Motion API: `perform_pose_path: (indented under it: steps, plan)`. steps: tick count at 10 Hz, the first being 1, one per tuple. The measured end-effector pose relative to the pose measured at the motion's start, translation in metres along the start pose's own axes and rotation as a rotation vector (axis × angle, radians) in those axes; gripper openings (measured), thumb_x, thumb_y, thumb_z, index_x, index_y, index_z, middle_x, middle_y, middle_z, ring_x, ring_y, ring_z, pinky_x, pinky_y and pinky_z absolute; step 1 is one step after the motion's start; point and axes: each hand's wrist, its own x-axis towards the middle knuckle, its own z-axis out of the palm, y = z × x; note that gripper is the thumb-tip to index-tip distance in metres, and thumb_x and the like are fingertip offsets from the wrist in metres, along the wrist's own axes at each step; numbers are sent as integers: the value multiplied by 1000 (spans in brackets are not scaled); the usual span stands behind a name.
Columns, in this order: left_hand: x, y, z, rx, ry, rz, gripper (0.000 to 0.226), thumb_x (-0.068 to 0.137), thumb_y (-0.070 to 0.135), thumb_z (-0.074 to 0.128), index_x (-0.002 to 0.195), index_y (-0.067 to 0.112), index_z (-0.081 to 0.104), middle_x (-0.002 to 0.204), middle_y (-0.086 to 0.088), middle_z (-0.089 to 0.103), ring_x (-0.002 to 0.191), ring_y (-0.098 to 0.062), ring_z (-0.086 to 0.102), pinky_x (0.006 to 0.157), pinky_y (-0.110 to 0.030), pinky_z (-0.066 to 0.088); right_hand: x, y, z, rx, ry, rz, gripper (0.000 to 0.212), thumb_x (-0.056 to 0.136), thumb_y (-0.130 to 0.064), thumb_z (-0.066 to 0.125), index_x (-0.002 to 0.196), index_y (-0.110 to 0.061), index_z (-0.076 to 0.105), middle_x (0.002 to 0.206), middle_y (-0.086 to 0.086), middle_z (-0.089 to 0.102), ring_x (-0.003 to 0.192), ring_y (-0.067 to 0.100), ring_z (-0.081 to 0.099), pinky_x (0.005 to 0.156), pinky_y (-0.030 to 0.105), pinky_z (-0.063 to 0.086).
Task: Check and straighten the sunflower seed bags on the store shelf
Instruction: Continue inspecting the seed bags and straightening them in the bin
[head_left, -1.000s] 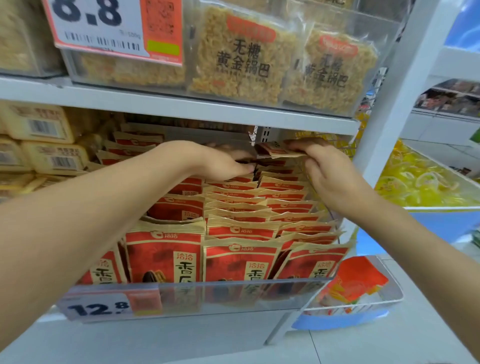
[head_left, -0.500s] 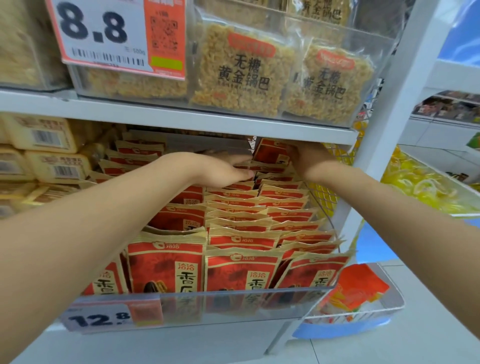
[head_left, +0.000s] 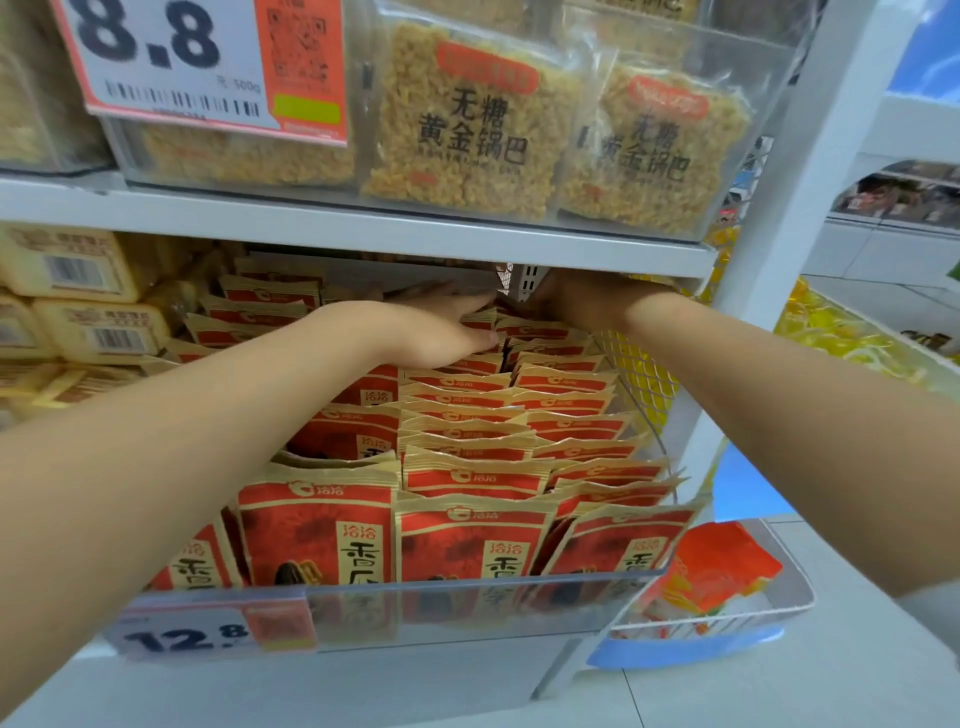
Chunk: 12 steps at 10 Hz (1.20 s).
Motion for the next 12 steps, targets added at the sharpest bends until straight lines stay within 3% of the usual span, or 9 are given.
perform_pose_path:
  steps: [1, 2, 4, 5, 6, 8, 10, 11, 12]
  plan:
    - [-5, 0, -5, -84, 50, -17, 64, 97, 65, 30, 154, 46, 6, 165, 7, -8, 152, -21, -8, 120, -57, -7, -9, -7, 0, 103, 70, 25, 32, 104, -23, 41, 130, -20, 59, 133, 10, 59, 117, 28, 56, 102, 37, 44]
    - [-16, -8, -4, -89, 7, -9, 61, 100, 60, 27, 154, 44, 4, 165, 5, -8, 152, -23, -7, 121, -56, -3, -51, -22, 5, 203, 125, -8, 44, 106, -36, 33, 147, -21, 40, 151, 6, 41, 136, 27, 41, 108, 30, 30]
    - [-81, -9, -15, -25, -27, 41, 63, 96, 62, 13, 155, 41, 4, 166, 3, 0, 153, -20, 1, 122, -54, 0, -194, -42, -5, 455, 190, -95, 58, 99, -50, 30, 147, -19, 40, 140, -11, 46, 128, -1, 39, 102, 13, 26]
    - [-110, -5, -8, -6, -66, 29, 61, 94, 64, 7, 153, 47, 2, 166, 7, -2, 152, -15, -5, 120, -55, -7, -238, -59, 22, 230, 249, -248, 64, 96, -64, 22, 145, -28, 42, 144, -14, 46, 133, 3, 41, 111, 27, 32]
    - [-116, -8, 1, 15, -93, 7, 59, 97, 61, 5, 154, 46, 1, 165, 8, -10, 152, -15, -11, 119, -57, -8, -219, -54, 45, -110, 322, -282, 79, 95, -67, 13, 138, -14, 51, 139, 7, 55, 130, 28, 51, 108, 44, 42]
    - [-103, -11, 0, -72, 50, 3, 57, 102, 53, 12, 156, 35, 15, 166, 3, 3, 153, -18, 0, 121, -52, 0, -160, -40, 38, -202, 235, -217, 95, 88, -77, 1, 135, -11, 50, 137, 12, 51, 126, 34, 46, 109, 46, 36]
    - [-128, -28, -3, -65, 138, 29, 53, 105, 46, 20, 155, 32, 21, 164, 4, 19, 151, -15, 12, 123, -48, 11, -201, -38, 33, -108, 241, -256, 91, 82, -81, 9, 149, -25, 34, 154, -1, 35, 144, 14, 26, 121, 38, 12]
    - [-134, -48, -6, -40, 152, -13, 52, 102, 52, 28, 152, 38, 29, 161, 8, 25, 151, -16, 17, 122, -52, 12, -203, -53, 29, -121, 314, -328, 86, 84, -81, 15, 150, -28, 32, 155, -1, 34, 144, 15, 26, 121, 40, 13]
    - [-131, -62, -8, -101, 103, -45, 40, 101, 47, 42, 140, 40, 50, 152, 9, 44, 144, -17, 33, 118, -53, 23, -191, -81, 29, -84, 244, -410, 74, 91, -71, 19, 152, -30, 29, 156, -1, 33, 144, 17, 27, 117, 41, 26]
